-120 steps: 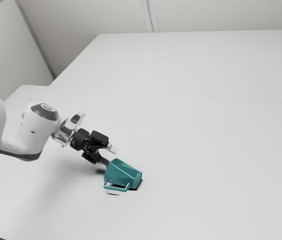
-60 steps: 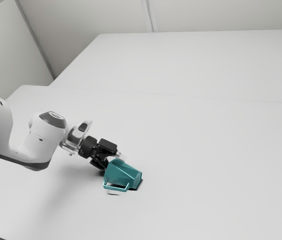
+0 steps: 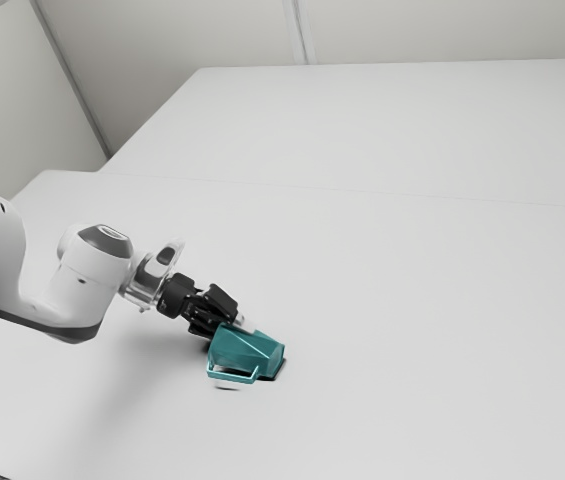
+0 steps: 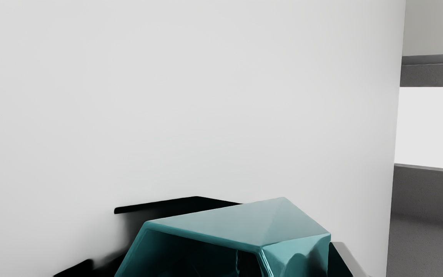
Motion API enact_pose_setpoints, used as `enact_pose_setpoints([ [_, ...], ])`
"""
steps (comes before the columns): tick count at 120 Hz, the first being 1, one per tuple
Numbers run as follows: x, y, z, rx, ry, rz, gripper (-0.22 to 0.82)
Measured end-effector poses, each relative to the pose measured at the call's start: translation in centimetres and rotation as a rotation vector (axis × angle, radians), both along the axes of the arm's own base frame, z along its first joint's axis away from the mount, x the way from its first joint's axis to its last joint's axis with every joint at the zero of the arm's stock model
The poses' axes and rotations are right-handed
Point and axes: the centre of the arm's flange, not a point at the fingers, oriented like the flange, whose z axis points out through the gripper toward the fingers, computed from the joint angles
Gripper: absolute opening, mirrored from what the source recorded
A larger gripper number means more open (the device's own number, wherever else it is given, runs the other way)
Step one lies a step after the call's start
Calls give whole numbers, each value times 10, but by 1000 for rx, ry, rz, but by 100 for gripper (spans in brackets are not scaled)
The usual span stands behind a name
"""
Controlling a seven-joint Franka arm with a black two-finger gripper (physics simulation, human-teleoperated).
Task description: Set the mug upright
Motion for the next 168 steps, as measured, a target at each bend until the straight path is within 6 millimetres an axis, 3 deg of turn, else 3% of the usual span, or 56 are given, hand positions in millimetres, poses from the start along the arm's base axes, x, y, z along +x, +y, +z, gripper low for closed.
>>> enact_pose_setpoints([
  [24,0,0,3,1,-5,1,2],
  [45,4,-2,23,-4,-44,-1,-5],
  [80,8,-5,36,-4,-72,13,-16],
  [96,14,-9,58,33,-119,6,-16],
  [118,55,-15,133,304,-243,-185,-16],
  [126,69,-19,150,449,-257,-269,-17],
  [135,77,-23,147,586,-240,-327,-17],
  [147,86,-25,127,717,-210,-346,-17],
  [168,94,1,107,836,-203,-215,-17],
])
